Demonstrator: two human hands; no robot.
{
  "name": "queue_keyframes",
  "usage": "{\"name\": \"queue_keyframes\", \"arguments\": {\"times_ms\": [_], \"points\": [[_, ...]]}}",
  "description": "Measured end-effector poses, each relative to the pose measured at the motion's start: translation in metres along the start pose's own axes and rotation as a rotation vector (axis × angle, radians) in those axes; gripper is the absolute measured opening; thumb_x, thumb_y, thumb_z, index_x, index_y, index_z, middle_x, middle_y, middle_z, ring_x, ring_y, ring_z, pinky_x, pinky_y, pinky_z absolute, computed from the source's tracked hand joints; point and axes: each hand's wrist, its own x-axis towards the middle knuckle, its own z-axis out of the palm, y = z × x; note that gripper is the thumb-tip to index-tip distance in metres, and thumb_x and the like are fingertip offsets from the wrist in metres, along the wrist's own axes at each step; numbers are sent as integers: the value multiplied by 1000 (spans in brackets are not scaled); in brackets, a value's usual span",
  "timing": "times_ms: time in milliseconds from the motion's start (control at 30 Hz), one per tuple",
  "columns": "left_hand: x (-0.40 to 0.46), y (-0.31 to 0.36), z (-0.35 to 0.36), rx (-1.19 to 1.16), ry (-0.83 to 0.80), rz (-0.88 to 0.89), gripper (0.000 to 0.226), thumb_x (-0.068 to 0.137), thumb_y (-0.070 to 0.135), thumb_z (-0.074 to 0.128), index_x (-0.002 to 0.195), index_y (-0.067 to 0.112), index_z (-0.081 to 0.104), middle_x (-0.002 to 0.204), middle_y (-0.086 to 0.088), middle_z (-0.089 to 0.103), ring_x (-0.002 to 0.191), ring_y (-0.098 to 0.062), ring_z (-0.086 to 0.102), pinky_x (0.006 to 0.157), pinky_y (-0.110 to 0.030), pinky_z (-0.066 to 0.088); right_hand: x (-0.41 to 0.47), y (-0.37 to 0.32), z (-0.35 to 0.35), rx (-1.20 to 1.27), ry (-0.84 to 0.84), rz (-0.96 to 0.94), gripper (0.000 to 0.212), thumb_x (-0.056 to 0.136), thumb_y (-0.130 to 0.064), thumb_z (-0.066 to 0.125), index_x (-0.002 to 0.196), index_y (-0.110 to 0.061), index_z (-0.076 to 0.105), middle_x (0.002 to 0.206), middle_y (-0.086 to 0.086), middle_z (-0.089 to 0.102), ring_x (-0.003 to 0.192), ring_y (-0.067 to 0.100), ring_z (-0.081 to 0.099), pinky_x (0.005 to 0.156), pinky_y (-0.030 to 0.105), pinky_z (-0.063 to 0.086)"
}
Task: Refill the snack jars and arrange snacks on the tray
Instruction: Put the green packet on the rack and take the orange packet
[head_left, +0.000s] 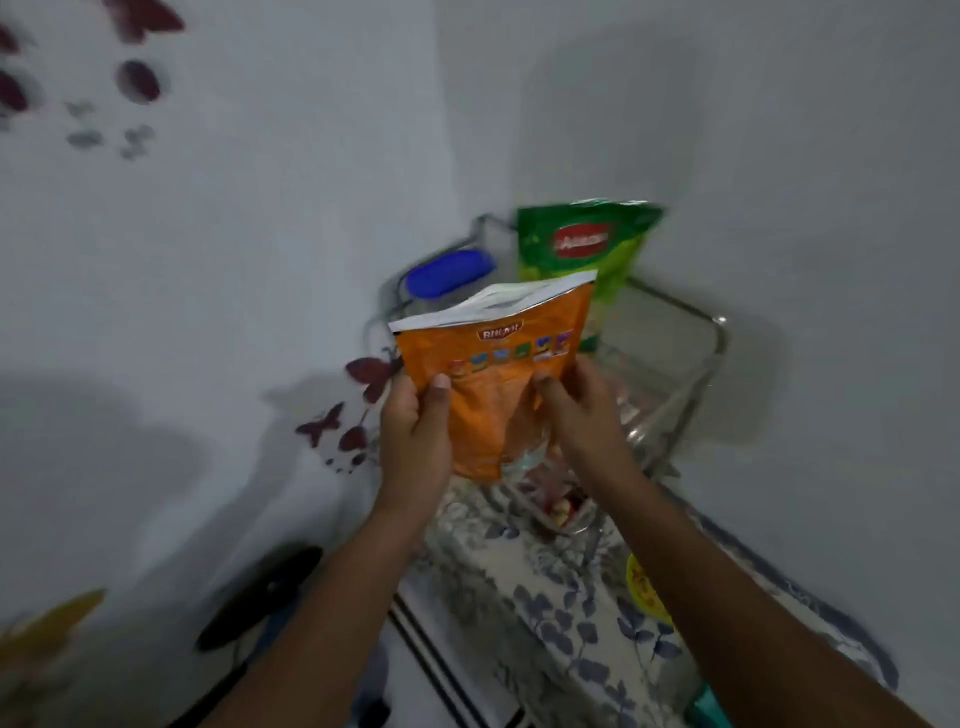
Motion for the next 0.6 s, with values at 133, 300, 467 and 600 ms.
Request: {"name": "queue_keyframes", "arguments": {"times_ms": [133, 300, 467, 600], "points": [[-63, 10, -107, -45, 260, -15, 22, 104, 35, 53, 119, 26, 66, 116, 4, 75, 108, -16, 71, 93, -42, 58, -62, -12, 86, 106, -337, -2, 21, 102, -27, 60, 118, -15, 67, 111, 1, 74, 105, 17, 70, 86, 35, 58], [-166, 32, -246, 17, 553, -18, 19, 105, 31, 53, 115, 24, 67, 112, -6, 75, 107, -23, 71, 93, -52, 58, -168, -28, 191, 78, -709, -75, 21, 101, -27, 60, 103, -6, 65, 92, 2, 74, 83, 18, 70, 71, 38, 57], [-309, 59, -367, 57, 861, -14, 21, 106, 29, 54, 118, 27, 71, 115, 0, 76, 108, -18, 72, 85, -33, 60, -313, -55, 286, 81, -1090, -140, 20, 99, -36, 58, 100, -18, 67, 94, -2, 75, 84, 14, 72, 68, 32, 59], [-440, 82, -464, 146, 1066, -70, 21, 108, 20, 50, 112, 18, 70, 99, 4, 77, 92, -10, 72, 74, -24, 53, -459, -75, 349, 121, -1309, -143, 15, 98, -37, 58, 103, -26, 68, 98, -11, 75, 89, 8, 72, 69, 18, 56]]}}
